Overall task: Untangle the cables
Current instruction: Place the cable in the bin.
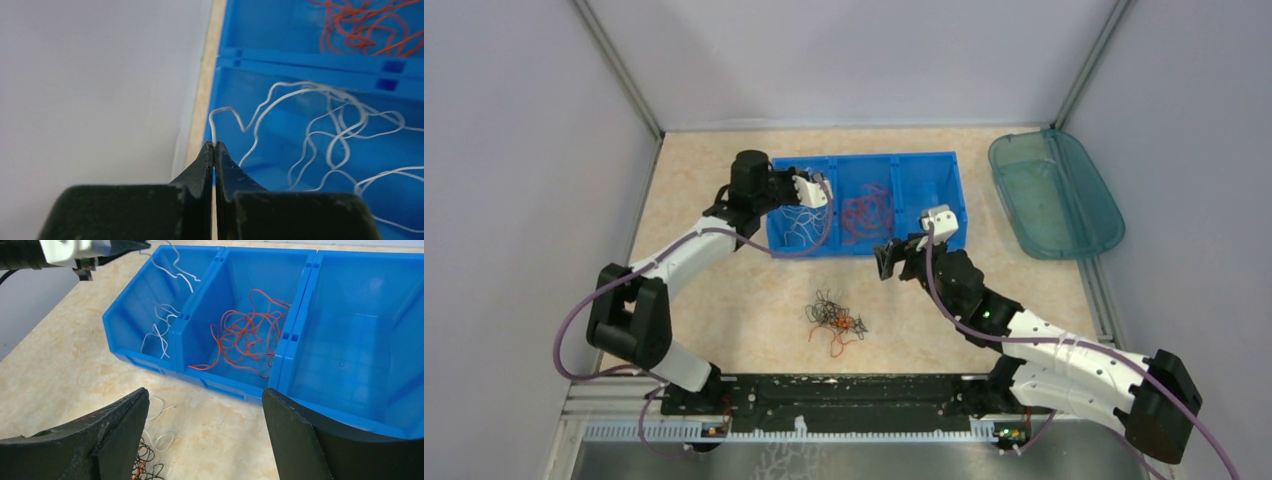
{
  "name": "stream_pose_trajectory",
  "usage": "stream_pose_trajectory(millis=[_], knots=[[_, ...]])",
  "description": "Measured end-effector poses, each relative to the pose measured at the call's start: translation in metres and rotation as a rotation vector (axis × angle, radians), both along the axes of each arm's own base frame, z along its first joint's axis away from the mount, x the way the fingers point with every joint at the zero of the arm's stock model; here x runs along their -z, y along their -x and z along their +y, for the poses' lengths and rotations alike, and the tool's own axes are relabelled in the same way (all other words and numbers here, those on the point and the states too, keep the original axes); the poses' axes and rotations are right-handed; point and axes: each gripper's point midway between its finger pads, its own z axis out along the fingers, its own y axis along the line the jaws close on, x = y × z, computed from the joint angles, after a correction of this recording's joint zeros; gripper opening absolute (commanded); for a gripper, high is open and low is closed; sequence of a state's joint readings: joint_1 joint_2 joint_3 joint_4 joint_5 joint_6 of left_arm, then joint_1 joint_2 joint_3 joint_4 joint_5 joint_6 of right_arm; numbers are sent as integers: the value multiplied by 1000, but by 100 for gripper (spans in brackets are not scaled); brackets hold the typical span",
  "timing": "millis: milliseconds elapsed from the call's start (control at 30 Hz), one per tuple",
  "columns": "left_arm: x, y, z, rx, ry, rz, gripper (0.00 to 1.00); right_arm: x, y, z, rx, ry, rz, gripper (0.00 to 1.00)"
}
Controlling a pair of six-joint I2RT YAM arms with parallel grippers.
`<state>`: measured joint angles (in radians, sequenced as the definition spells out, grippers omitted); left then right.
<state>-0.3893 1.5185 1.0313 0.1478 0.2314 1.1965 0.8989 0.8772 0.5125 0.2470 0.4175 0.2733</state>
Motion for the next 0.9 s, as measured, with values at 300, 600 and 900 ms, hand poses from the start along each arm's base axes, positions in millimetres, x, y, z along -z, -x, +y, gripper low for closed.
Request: stream_pose_trajectory(millis=[300, 600, 900], knots=[[43, -6, -31, -27, 68, 281, 0, -10, 2, -6, 11, -24, -19, 84], [106, -2, -14, -189, 53, 468, 12, -14, -2, -12, 33, -41, -23, 84], [78, -14, -1, -241, 147, 499, 97, 5, 3, 16, -94, 8, 37, 88]])
